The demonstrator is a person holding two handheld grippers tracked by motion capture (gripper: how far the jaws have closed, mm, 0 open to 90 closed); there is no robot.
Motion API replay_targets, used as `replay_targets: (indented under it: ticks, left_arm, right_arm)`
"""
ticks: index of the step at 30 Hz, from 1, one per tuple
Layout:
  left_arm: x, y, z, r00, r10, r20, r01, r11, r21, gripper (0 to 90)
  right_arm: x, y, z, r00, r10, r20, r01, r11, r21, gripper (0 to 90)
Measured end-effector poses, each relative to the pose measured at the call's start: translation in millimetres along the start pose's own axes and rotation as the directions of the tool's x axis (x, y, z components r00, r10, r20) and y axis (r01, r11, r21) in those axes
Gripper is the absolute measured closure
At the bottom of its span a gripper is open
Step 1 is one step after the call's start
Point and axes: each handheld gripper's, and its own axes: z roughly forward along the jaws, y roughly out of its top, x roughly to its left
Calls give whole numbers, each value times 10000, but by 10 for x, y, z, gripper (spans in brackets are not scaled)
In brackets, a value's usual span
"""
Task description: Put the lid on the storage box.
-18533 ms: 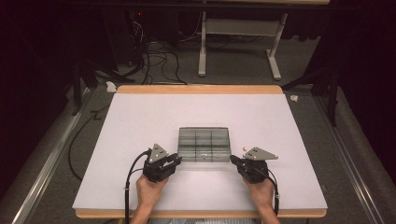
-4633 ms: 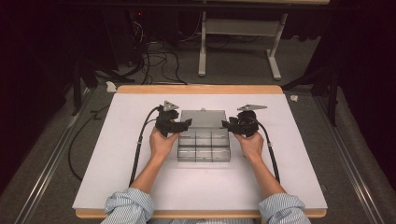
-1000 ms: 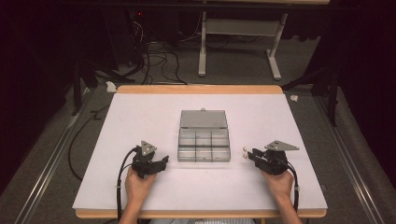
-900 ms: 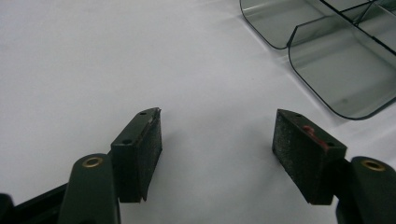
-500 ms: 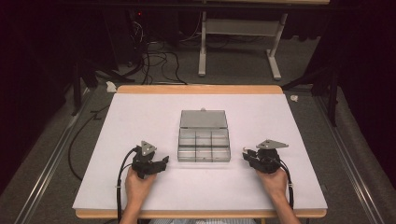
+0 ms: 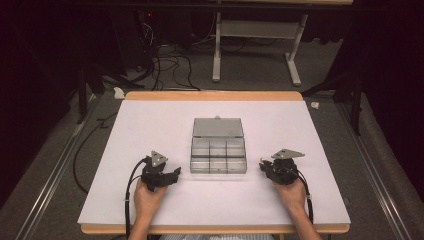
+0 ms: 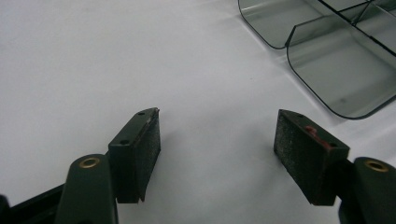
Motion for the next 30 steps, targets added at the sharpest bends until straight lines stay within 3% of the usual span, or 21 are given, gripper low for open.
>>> replay_targets:
  ticks: [6, 12, 30]
  left_arm:
    - [1, 0, 0, 10000, -1, 7, 1, 10000, 2, 320]
    - [0, -1, 0, 10000, -22, 21, 22, 10000, 0, 319]
    - [-1, -1, 0, 10000, -17, 26, 17, 10000, 1, 317]
  right_arm:
    - [36, 21, 2, 9992, -360, 151, 357, 9992, 186, 818]
    - [40, 24, 2, 9990, -405, 177, 401, 9990, 204, 821]
    - [3, 18, -31, 9999, -135, -18, 135, 9999, 7, 822]
